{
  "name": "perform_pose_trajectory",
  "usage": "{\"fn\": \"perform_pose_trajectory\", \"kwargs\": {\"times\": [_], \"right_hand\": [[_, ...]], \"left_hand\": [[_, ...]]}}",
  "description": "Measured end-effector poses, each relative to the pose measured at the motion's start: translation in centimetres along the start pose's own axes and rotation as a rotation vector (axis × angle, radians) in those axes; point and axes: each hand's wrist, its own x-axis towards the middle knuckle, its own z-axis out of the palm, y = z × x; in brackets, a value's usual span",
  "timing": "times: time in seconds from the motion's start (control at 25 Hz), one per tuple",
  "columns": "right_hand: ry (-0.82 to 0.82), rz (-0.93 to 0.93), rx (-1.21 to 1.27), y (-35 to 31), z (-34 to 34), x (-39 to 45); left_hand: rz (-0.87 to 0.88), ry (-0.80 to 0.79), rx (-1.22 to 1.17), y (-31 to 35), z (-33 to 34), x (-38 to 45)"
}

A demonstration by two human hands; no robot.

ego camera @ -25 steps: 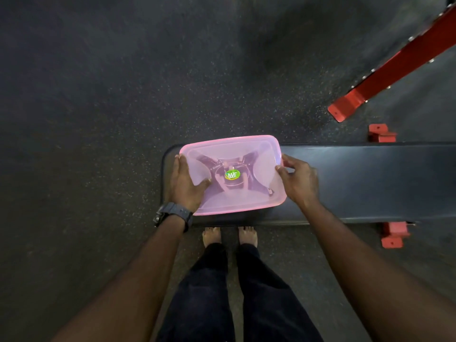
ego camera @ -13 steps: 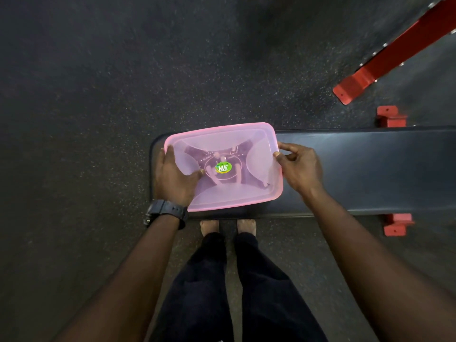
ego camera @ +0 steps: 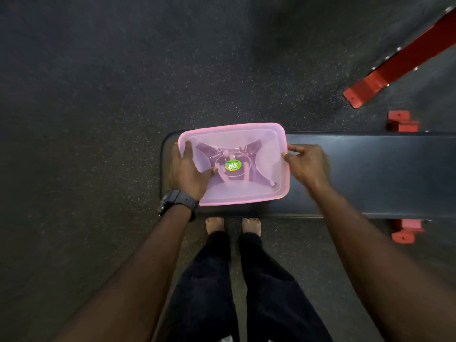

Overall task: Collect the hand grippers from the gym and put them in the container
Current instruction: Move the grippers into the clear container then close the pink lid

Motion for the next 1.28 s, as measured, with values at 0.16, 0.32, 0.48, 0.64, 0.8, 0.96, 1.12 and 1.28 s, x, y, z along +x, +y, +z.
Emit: {"fn": "perform_pose_trajectory", "kwargs": {"times": [0.16, 0.32, 0.48, 0.64, 0.8, 0.96, 1.12, 1.28], "right_hand": [[-0.036, -0.070, 0.175, -2.5, 0.0, 2.1], [-0.018, 0.038, 0.324, -2.7, 1.9, 3.5], [-0.115, 0.172, 0.449, -3.7, 0.6, 3.9], [-0.067, 0.423, 0.388, -0.3, 2.7, 3.6], [-0.177, 0.508, 0.567, 4.4, 3.6, 1.2], [0.236, -0.163, 0.103, -1.6, 1.6, -0.3], [-0.042, -0.672, -0.409, -6.7, 5.1, -6.0], [-0.017, -0.619, -0.538, -5.3, 5.5, -6.5]], "left_hand": [[0.033, -0.002, 0.023, 0.3, -0.3, 1.2], [0.049, -0.038, 0.085, 0.1, -0.1, 1.6], [0.036, -0.084, 0.097, 0.7, -0.5, 1.3], [0.037, -0.098, 0.075, 0.2, -0.2, 1.7], [0.092, -0.108, 0.072, -0.2, -0.1, 1.7], [0.066, -0.055, 0.061, 1.2, -0.3, 0.8], [0.318, -0.008, 0.265, 4.6, 1.2, -1.9], [0.322, -0.106, 0.376, 4.3, 1.9, -2.4]]}}
